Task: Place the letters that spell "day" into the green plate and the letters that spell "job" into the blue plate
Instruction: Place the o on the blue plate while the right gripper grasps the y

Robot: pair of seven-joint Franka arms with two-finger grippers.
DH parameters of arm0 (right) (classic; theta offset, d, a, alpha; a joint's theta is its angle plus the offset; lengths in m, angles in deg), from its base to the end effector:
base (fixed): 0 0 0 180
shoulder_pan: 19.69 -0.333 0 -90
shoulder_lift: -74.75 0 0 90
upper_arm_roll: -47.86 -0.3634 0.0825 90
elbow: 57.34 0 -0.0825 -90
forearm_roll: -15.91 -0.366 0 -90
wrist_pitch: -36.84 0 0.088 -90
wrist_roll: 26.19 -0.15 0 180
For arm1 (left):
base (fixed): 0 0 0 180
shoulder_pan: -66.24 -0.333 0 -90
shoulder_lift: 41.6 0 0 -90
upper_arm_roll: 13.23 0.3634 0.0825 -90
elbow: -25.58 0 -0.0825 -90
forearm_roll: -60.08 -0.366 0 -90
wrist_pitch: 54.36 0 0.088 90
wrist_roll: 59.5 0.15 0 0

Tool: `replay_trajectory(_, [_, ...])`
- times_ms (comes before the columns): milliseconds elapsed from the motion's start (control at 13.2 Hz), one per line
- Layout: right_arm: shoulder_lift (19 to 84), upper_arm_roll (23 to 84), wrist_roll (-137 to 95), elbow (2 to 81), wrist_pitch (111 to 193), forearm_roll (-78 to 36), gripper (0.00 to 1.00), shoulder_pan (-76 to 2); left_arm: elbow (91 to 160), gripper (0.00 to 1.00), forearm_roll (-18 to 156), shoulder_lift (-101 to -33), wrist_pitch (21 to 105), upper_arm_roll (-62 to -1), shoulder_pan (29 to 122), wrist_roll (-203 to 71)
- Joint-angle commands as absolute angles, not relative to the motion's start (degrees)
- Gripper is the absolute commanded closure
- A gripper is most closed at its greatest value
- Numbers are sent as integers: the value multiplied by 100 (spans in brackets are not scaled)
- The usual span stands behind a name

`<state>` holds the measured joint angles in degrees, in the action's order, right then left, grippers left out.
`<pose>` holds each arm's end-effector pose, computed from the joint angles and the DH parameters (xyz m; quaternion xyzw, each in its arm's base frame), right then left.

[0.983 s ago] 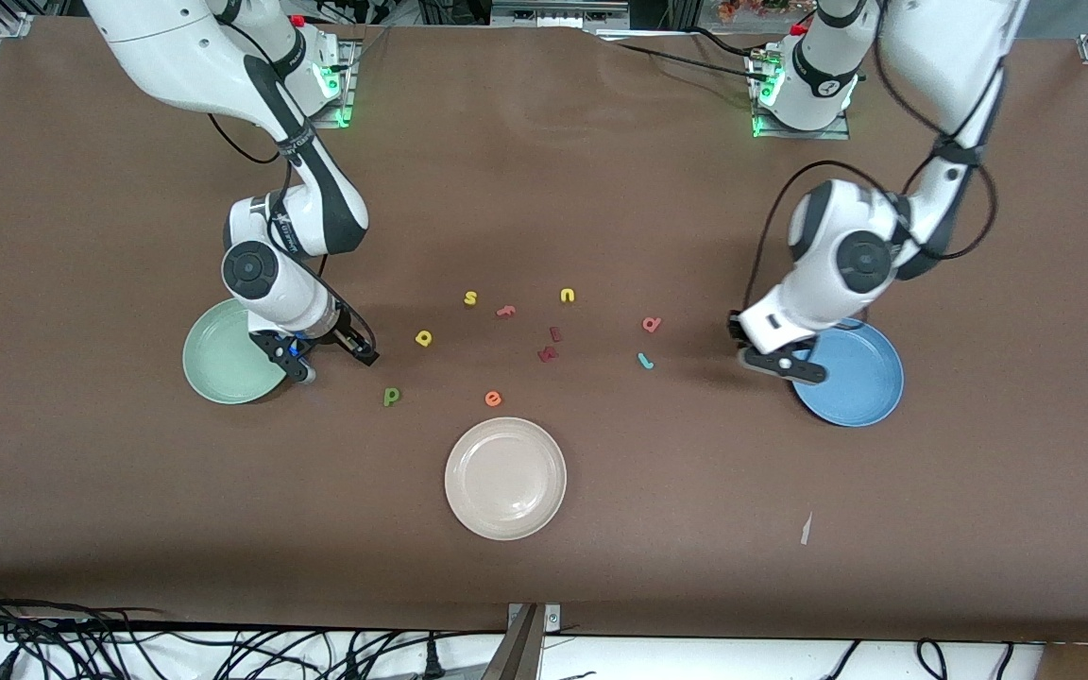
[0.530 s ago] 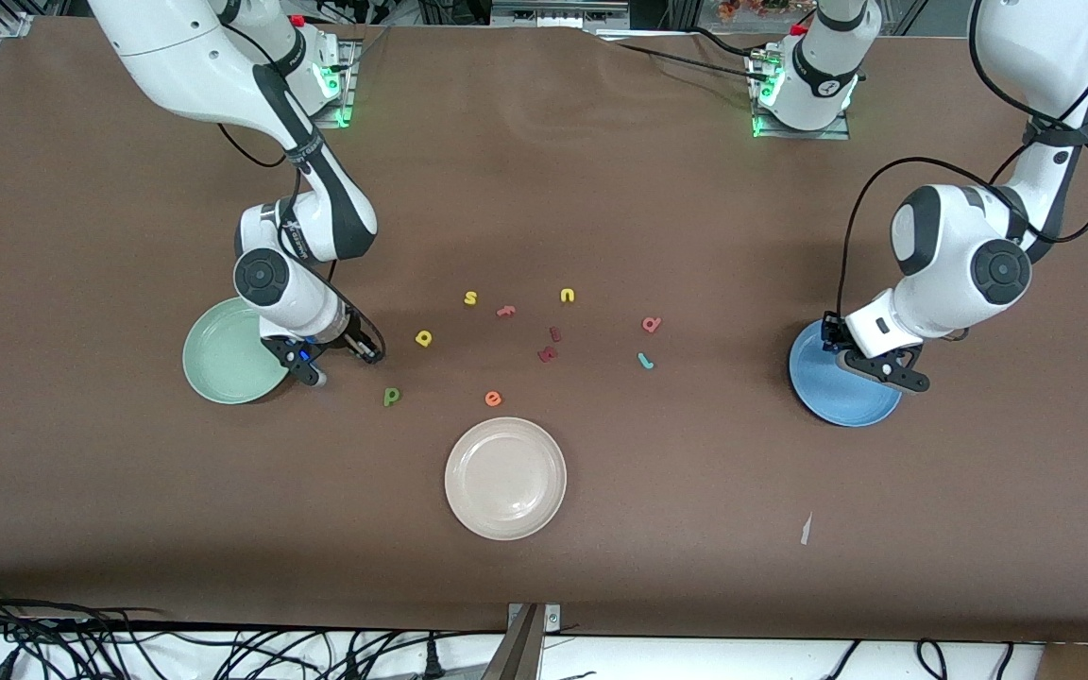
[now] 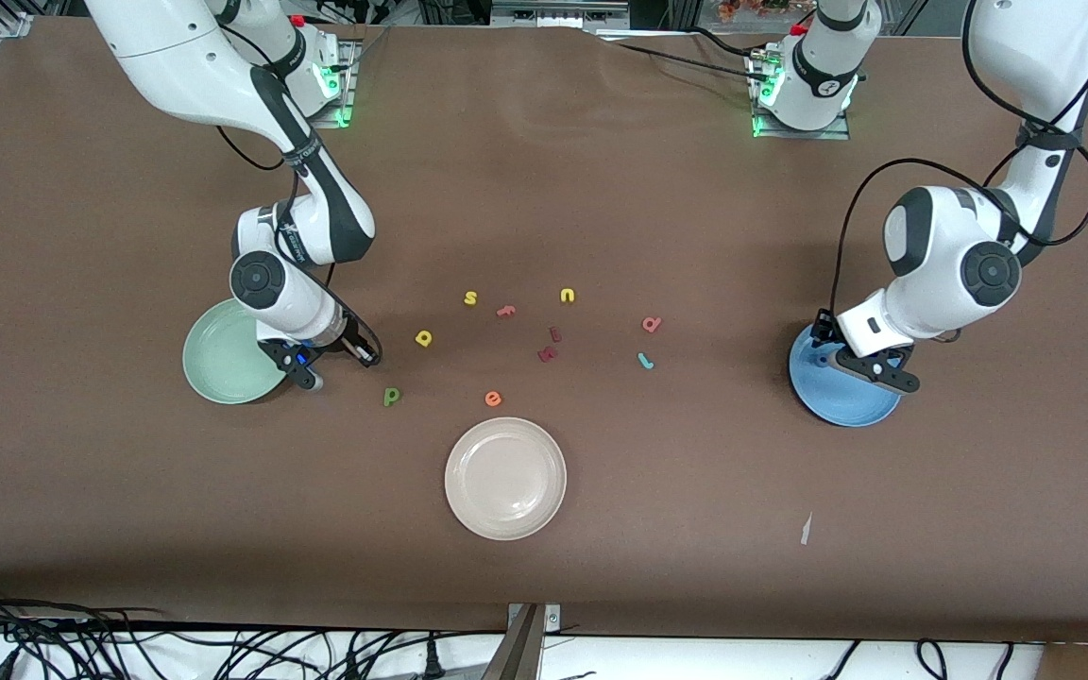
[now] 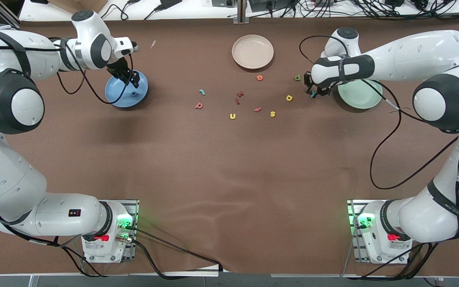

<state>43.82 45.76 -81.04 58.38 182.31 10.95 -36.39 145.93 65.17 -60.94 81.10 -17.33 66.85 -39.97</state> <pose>0.5798 0.1980 0.1904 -0.9377 0.3455 0.0285 0.0207 0.5726 -0.0502 0.2674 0.9828 -0.1759 -0.0311 0.0463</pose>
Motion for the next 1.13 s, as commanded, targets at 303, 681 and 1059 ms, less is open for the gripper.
replay_trajectory(303, [4267, 4557, -7989, 5692, 18203, 984, 96, -3604, 14555, 42, 7493, -6199, 8389, -1736, 8204, -5349])
replay_trajectory(681, [4399, 4583, -7858, 5360, 17574, 993, 100, -3604, 14537, 15, 7484, -6620, 9100, -1736, 9022, -5924])
replay_trajectory(1059, [4820, 5259, -6437, 4901, 16043, 1002, 100, -3604, 14529, 12, 7432, -6911, 9470, -1727, 9419, -5915])
